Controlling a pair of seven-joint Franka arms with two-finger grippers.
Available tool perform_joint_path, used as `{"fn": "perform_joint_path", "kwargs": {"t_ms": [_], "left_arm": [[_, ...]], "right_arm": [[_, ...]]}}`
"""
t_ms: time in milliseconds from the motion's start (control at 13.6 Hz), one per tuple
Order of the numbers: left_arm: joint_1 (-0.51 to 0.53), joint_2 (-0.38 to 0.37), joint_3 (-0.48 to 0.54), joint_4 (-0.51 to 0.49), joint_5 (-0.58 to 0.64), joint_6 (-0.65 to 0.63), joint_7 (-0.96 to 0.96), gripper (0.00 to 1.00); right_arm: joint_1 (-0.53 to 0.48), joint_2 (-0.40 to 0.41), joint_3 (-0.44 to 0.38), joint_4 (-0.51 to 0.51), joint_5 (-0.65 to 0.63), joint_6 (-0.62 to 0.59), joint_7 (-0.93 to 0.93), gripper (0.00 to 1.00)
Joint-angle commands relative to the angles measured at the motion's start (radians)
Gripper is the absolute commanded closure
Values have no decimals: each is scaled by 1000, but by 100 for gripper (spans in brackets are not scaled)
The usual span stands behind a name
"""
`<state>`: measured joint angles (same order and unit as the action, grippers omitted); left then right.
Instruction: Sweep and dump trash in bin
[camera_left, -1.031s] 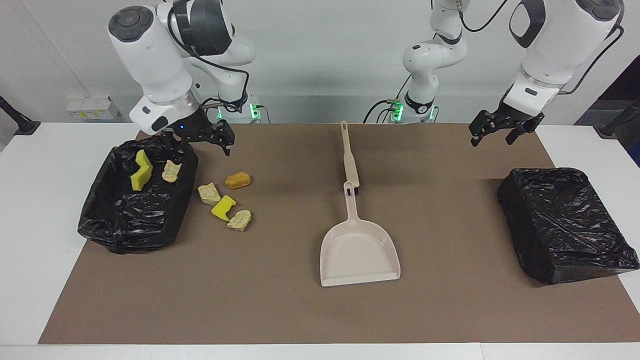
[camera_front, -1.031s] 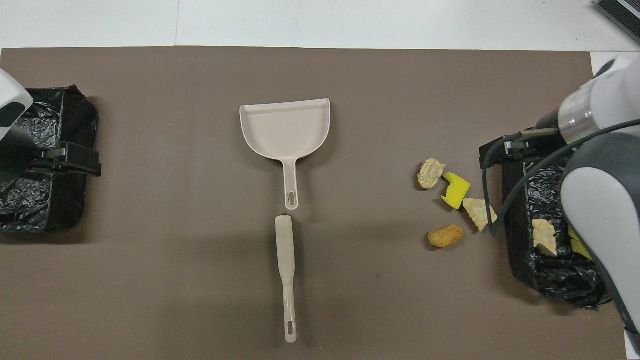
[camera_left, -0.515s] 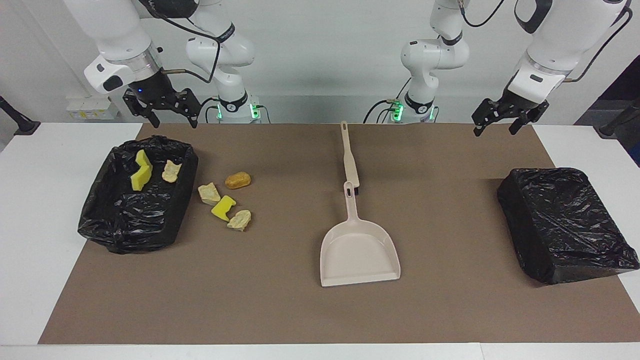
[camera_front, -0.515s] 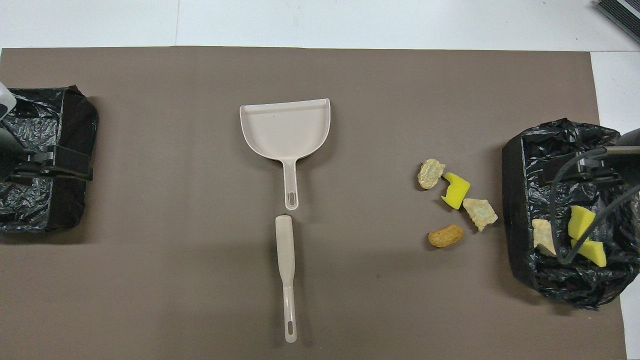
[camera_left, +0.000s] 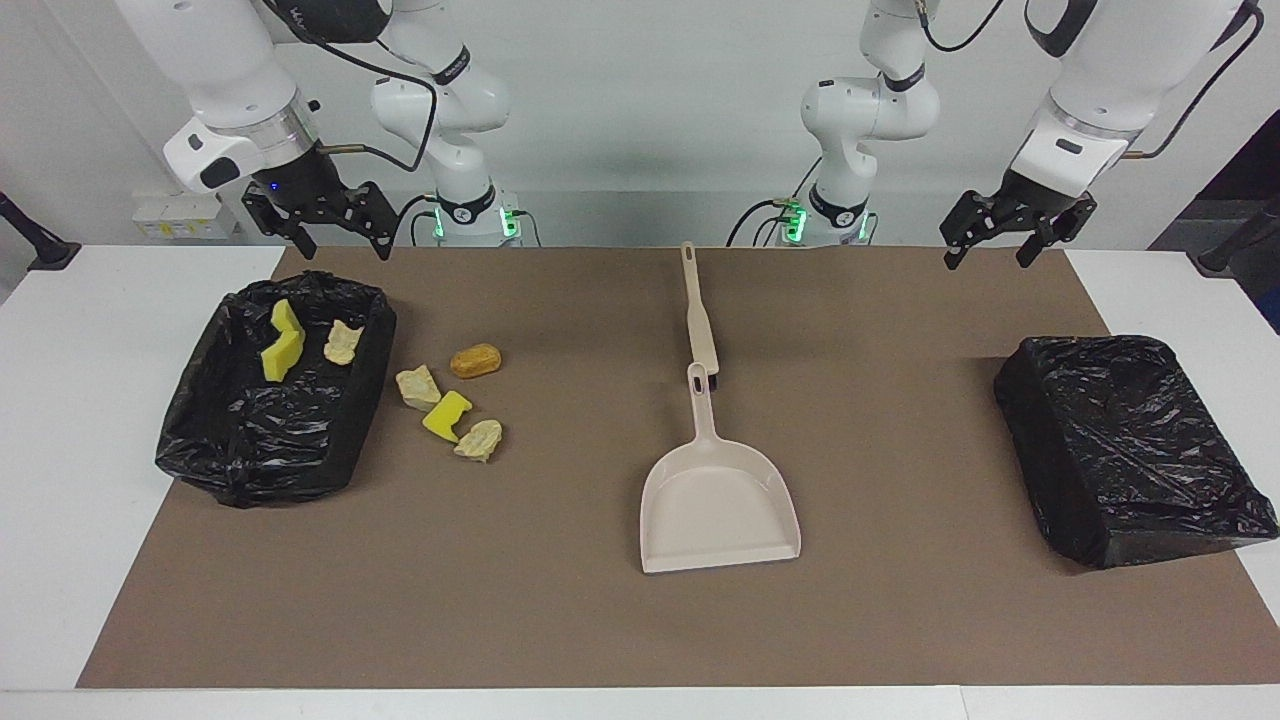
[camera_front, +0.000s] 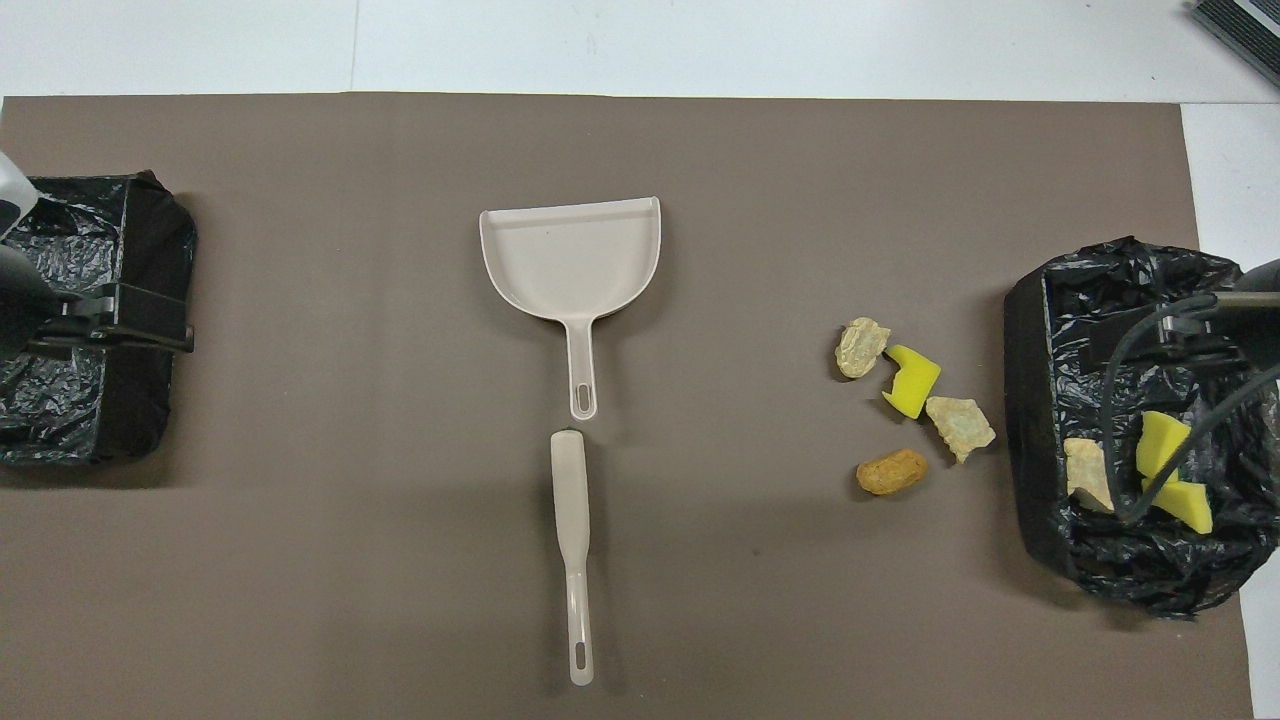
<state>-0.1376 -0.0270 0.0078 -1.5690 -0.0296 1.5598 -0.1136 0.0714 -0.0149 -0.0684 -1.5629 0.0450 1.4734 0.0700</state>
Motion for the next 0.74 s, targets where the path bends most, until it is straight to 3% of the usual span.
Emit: {"fn": "perform_joint_path", "kwargs": {"t_ms": [0,442,663], "left_arm": [[-62,13,1,-61,-13,110,-11,0],[-232,143,3,-118,-21,314,-147,0],[-330,250,3,-129,-7,446,-243,0]], "right_arm": [[18,-39,-4,-55,12,18,-10,0],[34,-66,-4,-100,12,19,-16,0],[34,-73,-4,-101,12,15,-16,0]]}}
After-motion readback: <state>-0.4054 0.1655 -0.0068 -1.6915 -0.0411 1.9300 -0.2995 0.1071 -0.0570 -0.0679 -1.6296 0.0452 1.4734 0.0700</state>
